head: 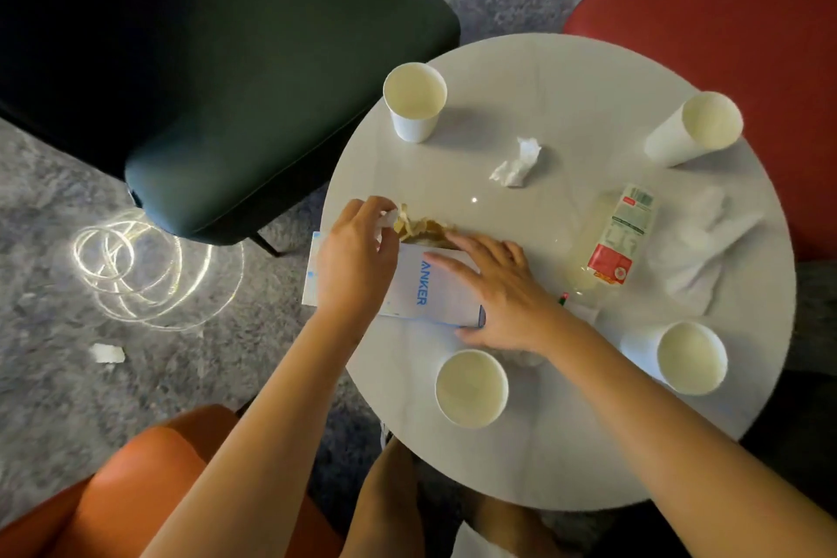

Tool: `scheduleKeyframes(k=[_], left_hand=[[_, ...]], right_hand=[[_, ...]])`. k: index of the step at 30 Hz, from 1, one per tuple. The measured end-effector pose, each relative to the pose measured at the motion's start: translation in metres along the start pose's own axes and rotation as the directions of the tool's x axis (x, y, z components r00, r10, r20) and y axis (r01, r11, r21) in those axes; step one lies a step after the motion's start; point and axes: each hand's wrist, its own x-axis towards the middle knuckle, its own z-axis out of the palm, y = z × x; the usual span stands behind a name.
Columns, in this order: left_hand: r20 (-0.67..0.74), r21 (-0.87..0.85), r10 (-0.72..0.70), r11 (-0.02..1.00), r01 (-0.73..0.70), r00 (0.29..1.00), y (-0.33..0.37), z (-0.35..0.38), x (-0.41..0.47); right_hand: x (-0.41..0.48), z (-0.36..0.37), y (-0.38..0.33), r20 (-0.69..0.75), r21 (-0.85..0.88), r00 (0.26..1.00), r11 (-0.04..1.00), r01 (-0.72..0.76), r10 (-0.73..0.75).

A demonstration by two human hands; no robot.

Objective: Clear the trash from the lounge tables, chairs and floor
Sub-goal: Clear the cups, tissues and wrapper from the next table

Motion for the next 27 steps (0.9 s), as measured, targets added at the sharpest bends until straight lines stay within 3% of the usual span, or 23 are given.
scheduleKeyframes(k=[3, 6, 9, 12, 15, 17, 22, 27], left_hand=[[-0.016, -0.006, -0.013, 1.000, 0.013, 1.000, -0.001, 0.009, 0.002], [-0.015, -0.003, -0.013, 1.000, 0.013, 1.000, -0.002, 0.015, 0.004], [-0.010, 0.001, -0.034, 0.999, 0.034, 0.999, -0.005, 0.018, 0.007], [-0.002, -0.006, -0.062, 0.998, 0.061, 0.998, -0.008, 0.021, 0.012], [0.010, -0.016, -0.076, 0.997, 0.076, 0.997, -0.011, 0.023, 0.017], [0.007, -0.043, -0.076, 0.996, 0.076, 0.997, -0.012, 0.024, 0.021], [-0.001, -0.161, -0.099, 0.982, 0.097, 0.995, 0.001, 0.027, 0.029], [0.137, -0.343, -0.127, 0.924, 0.167, 0.982, 0.024, 0.029, 0.033]], right_hand=[[-0.002, -0.009, 0.003, -0.155, 0.151, 0.988, 0.988, 0.041, -0.017], [0.010, -0.017, 0.007, -0.336, 0.255, 0.937, 0.967, -0.009, 0.097], [0.038, -0.018, 0.007, -0.230, 0.320, 0.939, 0.931, -0.176, 0.257], [0.066, -0.013, 0.005, -0.117, 0.297, 0.940, 0.915, -0.273, 0.319], [0.082, -0.009, 0.003, -0.093, 0.265, 0.934, 0.913, -0.311, 0.346], [0.084, -0.011, 0.001, -0.138, 0.347, 0.920, 0.887, -0.303, 0.368], [0.079, -0.027, -0.011, -0.230, 0.737, 0.814, 0.642, -0.212, 0.534], [0.079, -0.029, -0.016, -0.152, 0.914, 0.825, 0.395, -0.092, 0.545]])
